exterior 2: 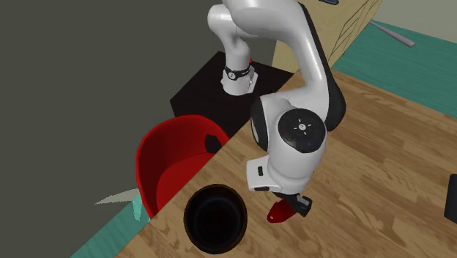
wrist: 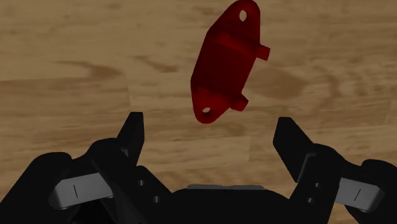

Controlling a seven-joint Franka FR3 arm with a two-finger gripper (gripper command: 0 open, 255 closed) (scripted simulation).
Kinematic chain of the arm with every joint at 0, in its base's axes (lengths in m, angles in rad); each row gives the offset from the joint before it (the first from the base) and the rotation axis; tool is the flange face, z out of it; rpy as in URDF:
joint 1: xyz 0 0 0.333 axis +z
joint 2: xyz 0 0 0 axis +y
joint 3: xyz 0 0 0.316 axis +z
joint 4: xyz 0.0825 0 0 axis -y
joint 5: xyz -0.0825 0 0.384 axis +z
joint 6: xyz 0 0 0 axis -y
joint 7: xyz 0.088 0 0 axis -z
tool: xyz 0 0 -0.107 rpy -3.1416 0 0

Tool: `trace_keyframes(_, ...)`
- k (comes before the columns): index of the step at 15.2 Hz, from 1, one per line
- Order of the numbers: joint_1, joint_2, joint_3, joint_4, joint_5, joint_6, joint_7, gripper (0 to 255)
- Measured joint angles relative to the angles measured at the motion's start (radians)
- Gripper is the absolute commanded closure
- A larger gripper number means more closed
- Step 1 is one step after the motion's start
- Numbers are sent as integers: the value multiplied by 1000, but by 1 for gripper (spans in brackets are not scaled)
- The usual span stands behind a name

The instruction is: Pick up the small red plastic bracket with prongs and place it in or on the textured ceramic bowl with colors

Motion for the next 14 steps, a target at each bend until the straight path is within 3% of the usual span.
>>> trace_keyframes(4, 27, 75, -16, 66, -24, 13, 25, 0)
trace_keyframes(14, 43, 125, -29, 62, -43, 67, 38, 0)
